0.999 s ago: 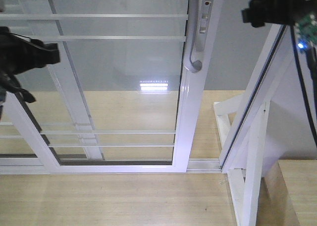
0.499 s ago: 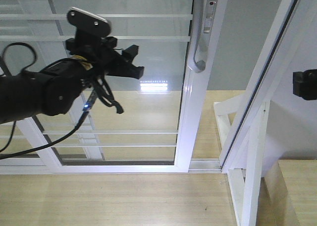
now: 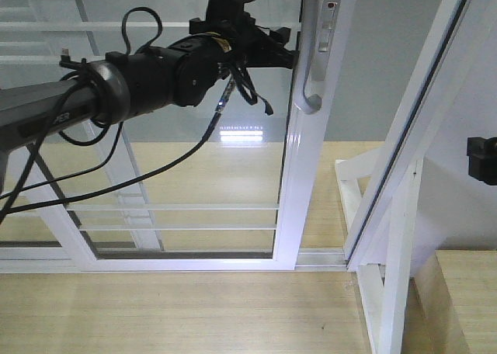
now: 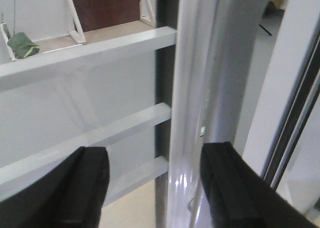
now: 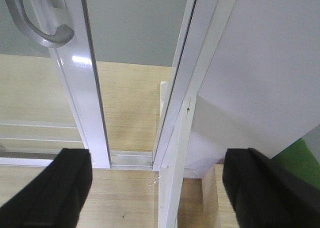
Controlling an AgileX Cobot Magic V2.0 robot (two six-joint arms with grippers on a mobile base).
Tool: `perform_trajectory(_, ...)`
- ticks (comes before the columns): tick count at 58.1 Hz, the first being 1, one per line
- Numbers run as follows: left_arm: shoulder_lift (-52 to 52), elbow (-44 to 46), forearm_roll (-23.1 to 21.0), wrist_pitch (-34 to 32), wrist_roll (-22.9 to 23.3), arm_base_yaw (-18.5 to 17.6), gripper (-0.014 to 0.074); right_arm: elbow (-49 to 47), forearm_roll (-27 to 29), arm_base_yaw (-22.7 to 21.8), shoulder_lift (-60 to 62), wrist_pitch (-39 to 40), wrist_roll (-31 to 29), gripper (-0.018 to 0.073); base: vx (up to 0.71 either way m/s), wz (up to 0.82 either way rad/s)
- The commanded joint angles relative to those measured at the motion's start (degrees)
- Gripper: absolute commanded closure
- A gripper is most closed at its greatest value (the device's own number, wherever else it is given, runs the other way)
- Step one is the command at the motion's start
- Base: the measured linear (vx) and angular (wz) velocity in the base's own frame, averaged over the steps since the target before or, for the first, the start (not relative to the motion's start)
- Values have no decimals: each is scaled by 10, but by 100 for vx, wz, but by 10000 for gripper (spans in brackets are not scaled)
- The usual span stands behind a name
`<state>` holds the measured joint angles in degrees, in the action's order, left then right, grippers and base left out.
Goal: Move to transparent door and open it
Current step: 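Move the left gripper onto the door's vertical frame beside the handle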
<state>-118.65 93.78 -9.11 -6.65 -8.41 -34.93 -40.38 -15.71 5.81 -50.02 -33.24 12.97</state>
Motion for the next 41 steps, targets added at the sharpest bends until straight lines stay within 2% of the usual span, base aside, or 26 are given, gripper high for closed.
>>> perform_trajectory(1,19,50,13,-31,2,-16,62,-16,-11,-2,7,41,1,-32,0,0)
perform_trajectory(14,-36,111,13,-37,3,-34,62,-16,-11,-2,7,40,1,-32,0,0)
perform_trajectory(29,-112,192,13,-69,2,-34,95,-16,-11,-2,7,40,1,-32,0,0)
perform_trajectory(36,-144,228,12,-65,2,-33,170,-16,-11,-2,7,40,1,-32,0,0)
perform_trajectory(41,-149,235,12,-62,3,-33,280,-16,-11,-2,7,39,1,-32,0,0)
